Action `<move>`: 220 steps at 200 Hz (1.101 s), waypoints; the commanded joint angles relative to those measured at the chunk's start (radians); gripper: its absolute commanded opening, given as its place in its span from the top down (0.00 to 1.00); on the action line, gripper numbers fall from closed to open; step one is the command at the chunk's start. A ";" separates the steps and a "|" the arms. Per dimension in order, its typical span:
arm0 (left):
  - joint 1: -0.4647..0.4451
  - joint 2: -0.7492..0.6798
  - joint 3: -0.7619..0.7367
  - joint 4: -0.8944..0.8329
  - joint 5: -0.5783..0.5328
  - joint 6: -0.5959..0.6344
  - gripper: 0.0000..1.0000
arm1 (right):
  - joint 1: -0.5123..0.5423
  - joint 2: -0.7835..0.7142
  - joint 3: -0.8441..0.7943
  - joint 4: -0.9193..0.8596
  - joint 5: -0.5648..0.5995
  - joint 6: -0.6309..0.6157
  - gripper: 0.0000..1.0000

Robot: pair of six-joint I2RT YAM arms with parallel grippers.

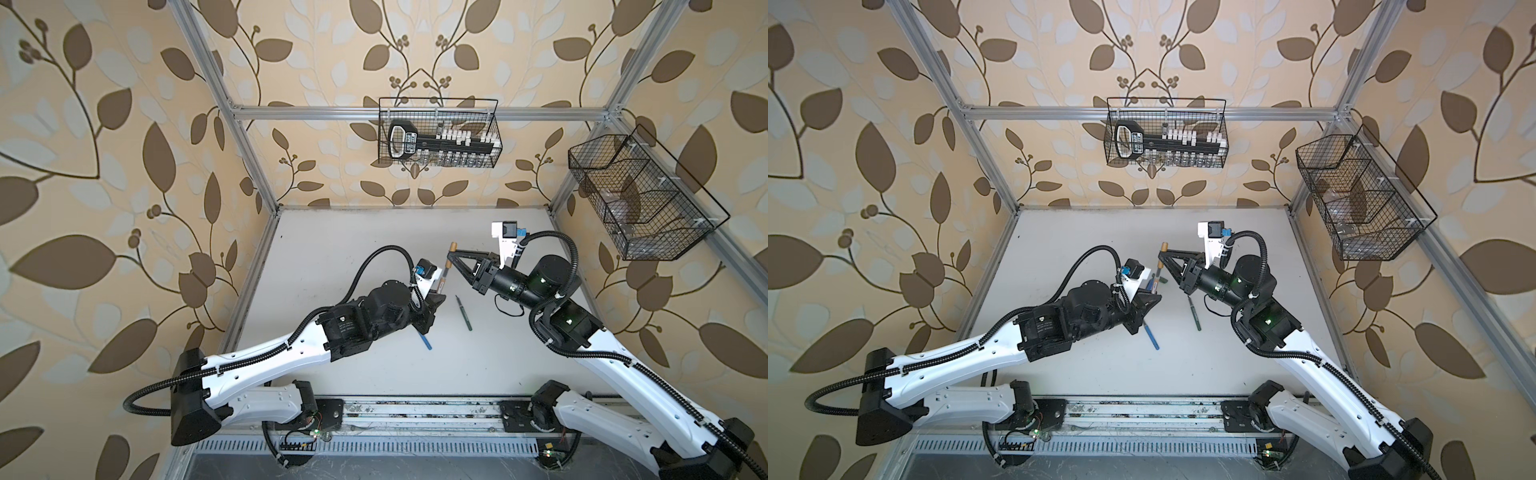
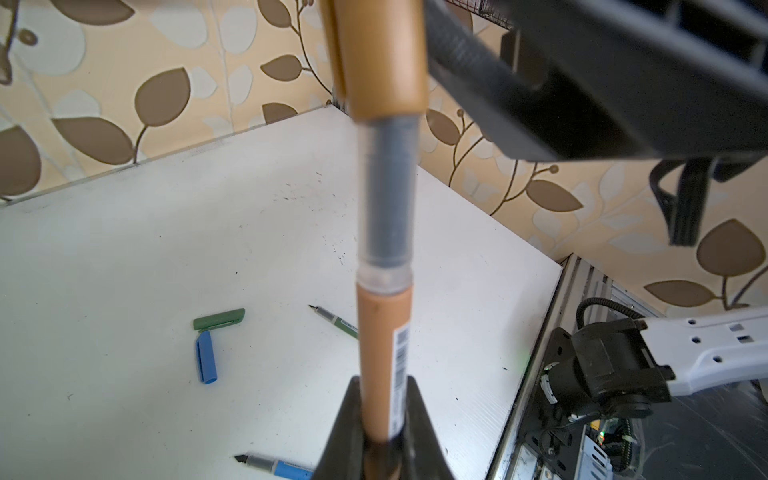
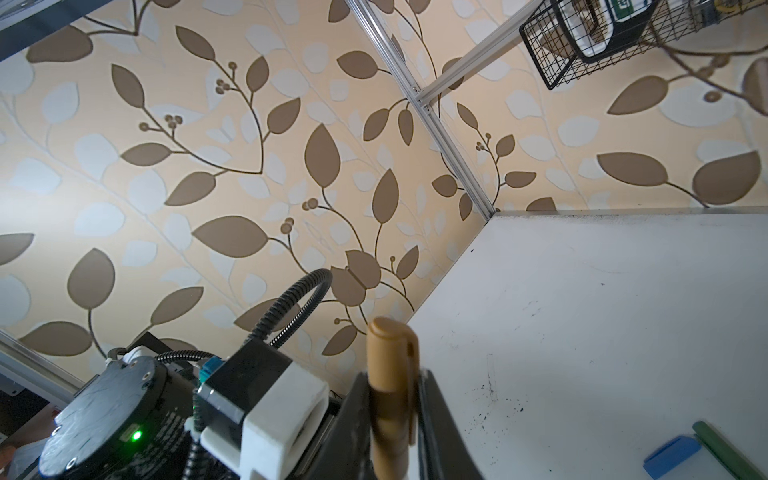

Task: Insert the pens into the pen caps
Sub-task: 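Open the right gripper and draw it back from the capped pen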

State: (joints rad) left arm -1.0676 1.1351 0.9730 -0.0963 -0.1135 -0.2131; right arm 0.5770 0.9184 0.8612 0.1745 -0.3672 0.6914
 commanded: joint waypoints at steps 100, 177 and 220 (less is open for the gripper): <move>-0.002 -0.029 0.057 0.063 -0.006 0.015 0.92 | 0.062 -0.002 0.008 -0.113 0.073 -0.089 0.79; -0.002 -0.005 0.077 0.054 0.005 0.026 0.91 | 0.081 -0.015 0.061 -0.234 0.114 -0.163 0.50; -0.002 -0.008 0.051 0.009 0.018 -0.004 0.91 | -0.071 -0.049 0.106 -0.251 -0.066 -0.124 0.38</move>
State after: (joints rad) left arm -1.0672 1.1362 1.0069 -0.1009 -0.1116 -0.2089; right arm 0.5789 0.8860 0.9066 -0.0559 -0.3264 0.5552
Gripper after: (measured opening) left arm 0.128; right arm 0.608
